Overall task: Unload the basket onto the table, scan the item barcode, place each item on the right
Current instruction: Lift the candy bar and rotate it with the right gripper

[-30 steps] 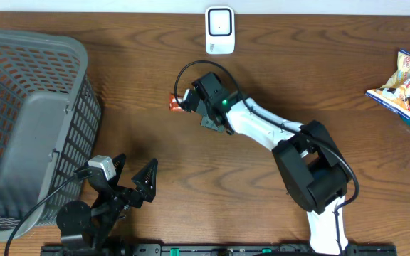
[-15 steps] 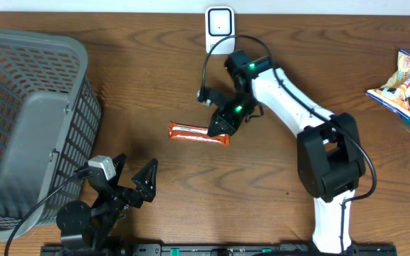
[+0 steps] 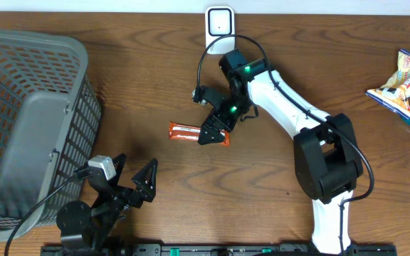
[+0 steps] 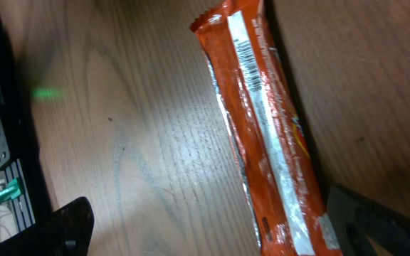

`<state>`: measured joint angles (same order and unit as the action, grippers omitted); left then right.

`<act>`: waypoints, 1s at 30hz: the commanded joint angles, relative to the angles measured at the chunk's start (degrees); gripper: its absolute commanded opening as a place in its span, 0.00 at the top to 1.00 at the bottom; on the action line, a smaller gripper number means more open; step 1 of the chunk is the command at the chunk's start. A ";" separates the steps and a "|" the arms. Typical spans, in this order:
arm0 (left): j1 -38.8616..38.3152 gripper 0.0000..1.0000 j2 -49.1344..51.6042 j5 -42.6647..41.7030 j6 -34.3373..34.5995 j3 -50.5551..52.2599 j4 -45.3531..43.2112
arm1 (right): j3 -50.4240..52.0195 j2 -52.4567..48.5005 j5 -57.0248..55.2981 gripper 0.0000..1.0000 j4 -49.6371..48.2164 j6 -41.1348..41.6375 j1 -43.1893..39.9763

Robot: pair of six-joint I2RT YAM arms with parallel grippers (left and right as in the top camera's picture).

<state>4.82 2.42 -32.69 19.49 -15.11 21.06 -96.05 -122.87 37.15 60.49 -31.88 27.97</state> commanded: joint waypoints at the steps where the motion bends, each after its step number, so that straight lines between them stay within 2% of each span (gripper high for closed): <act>1: 0.20 0.02 -0.31 -0.33 -0.11 0.02 -0.07 | 0.28 -0.15 -0.09 0.01 0.15 0.11 1.14; 6: 0.20 0.02 -0.31 -0.33 -0.11 0.02 -0.07 | 0.33 -0.15 -5.92 0.01 -0.11 -2.08 2.91; 10: 0.20 0.02 -0.31 -0.33 -0.11 0.02 -0.07 | 3.28 -0.15 -17.49 0.01 -5.60 0.26 7.15; 12: 0.20 0.02 -0.31 -0.33 -0.11 0.02 -0.07 | 7.98 -0.15 -28.24 0.05 -13.09 5.55 10.47; 14: 0.20 0.02 -0.31 -0.33 -0.11 0.02 -0.07 | 10.49 -0.15 -31.82 0.06 -15.52 6.49 12.57; 15: 0.20 0.02 -0.31 -0.33 -0.11 0.02 -0.07 | 11.74 -0.15 -33.03 0.11 -16.74 6.60 13.84; 18: 0.20 0.02 -0.31 -0.33 -0.11 0.02 -0.07 | 13.42 -0.15 -38.18 0.16 -19.82 9.20 16.33; 19: 0.20 0.02 -0.31 -0.33 -0.09 0.02 -0.07 | 14.19 -0.15 -41.79 0.20 -21.40 10.58 17.07; 21: 0.20 0.02 -0.31 -0.33 -0.11 0.02 -0.07 | 15.76 -0.15 -48.02 0.38 -24.06 12.13 18.01; 22: 0.20 0.02 -0.31 -0.33 -0.11 0.02 -0.07 | 16.79 -0.17 -49.75 0.49 -25.24 12.15 18.27; 23: 0.20 0.02 -0.31 -0.33 -0.11 0.02 -0.07 | 17.70 -0.17 -50.16 0.70 -26.10 12.15 18.27; 24: 0.20 0.02 -0.31 -0.33 -0.11 0.02 -0.07 | 18.75 -0.17 -50.01 0.82 -26.77 12.33 18.21; 25: 0.20 0.02 -0.31 -0.33 -0.11 0.02 -0.07 | 19.45 -0.17 -49.70 0.89 -26.93 13.09 18.08; 28: 0.20 0.02 -0.31 -0.33 -0.11 0.02 -0.09 | 19.98 -0.11 -46.40 0.97 -24.74 16.11 17.22; 30: 0.20 0.02 -0.31 -0.33 -0.11 0.02 -0.07 | 18.97 0.39 -45.27 0.99 -22.97 17.64 16.76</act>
<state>4.82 2.42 -32.69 19.49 -15.11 21.06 -79.68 -119.35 -7.79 33.85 -18.63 46.26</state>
